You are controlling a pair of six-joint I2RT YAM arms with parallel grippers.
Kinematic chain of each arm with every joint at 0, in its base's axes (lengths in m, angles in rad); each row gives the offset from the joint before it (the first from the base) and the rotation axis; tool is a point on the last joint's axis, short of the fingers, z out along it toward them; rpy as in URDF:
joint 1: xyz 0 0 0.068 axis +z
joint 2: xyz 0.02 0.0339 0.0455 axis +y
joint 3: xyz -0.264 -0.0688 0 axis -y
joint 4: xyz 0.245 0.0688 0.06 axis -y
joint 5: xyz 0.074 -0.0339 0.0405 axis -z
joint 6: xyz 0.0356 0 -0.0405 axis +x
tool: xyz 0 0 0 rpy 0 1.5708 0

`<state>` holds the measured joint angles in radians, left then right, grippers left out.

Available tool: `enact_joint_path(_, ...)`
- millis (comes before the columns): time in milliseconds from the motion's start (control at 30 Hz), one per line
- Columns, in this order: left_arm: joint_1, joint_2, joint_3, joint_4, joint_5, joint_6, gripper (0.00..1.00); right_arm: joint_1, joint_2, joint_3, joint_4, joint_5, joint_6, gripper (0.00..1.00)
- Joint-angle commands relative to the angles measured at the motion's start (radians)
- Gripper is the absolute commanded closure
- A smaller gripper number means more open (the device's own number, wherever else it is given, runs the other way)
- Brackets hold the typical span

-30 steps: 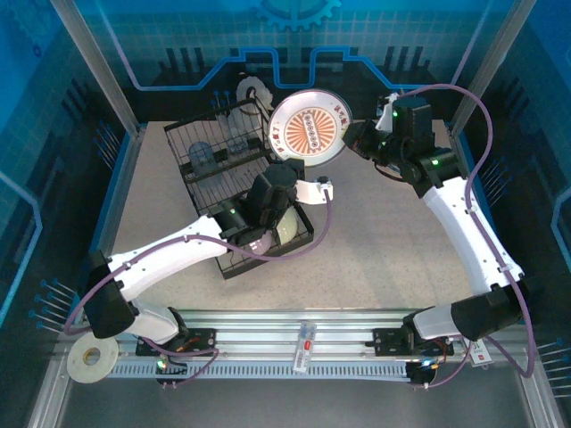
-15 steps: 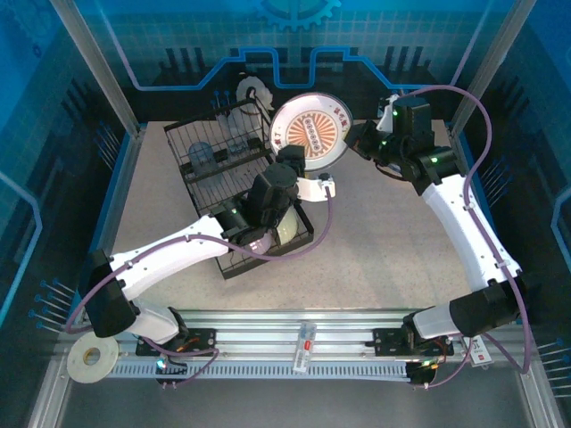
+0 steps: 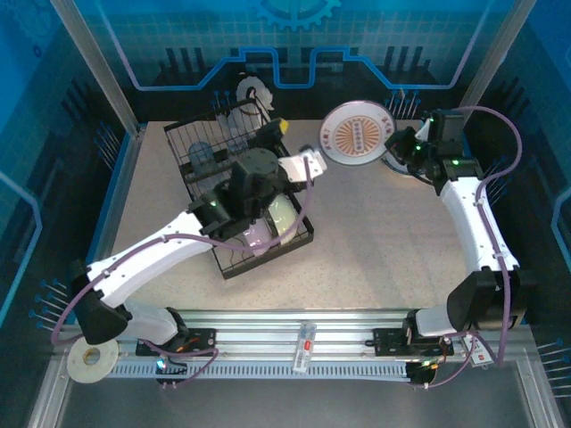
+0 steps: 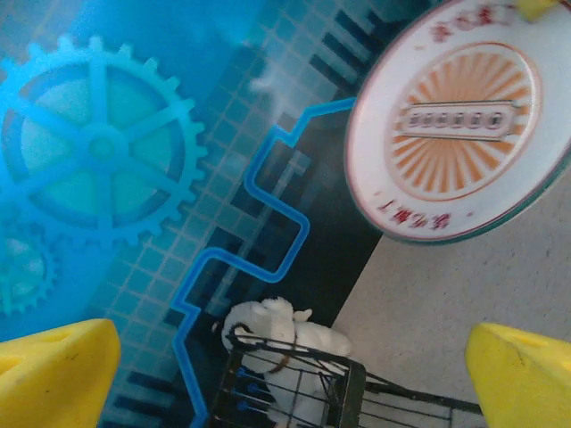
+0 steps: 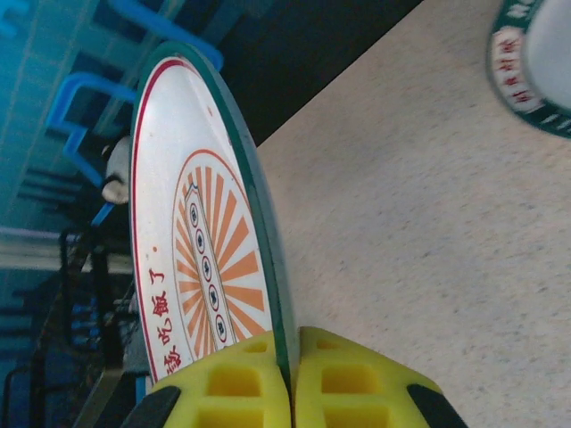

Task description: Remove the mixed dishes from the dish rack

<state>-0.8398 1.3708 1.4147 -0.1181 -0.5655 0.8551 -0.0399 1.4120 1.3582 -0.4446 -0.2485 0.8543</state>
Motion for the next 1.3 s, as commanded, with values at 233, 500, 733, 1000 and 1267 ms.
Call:
enact_joint_path(233, 0.202, -0.144, 0.103, -0.282, 0.146, -0.630, 0.01, -0.182, 0.095, -0.136, 0.349, -0.018, 0.061, 1.00)
enact_joint_path(500, 0.246, -0.190, 0.103, -0.356, 0.197, -0.785, 0.01, -0.256, 0.284, -0.115, 0.497, -0.012, 0.116, 1.00)
enact_joint_path(733, 0.251, -0.229, 0.067, -0.407, 0.295, -0.950, 0.01, -0.290, 0.430, -0.066, 0.567, 0.001, 0.157, 1.00)
enact_joint_path(1000, 0.262, -0.283, 0.009, -0.403, 0.502, -1.089, 0.01, -0.329, 0.561, -0.006, 0.612, -0.019, 0.189, 1.00)
enact_joint_path(1267, 0.263, -0.276, 0.002, -0.385, 0.506, -1.122, 0.01, -0.337, 0.635, 0.038, 0.590, -0.008, 0.183, 1.00)
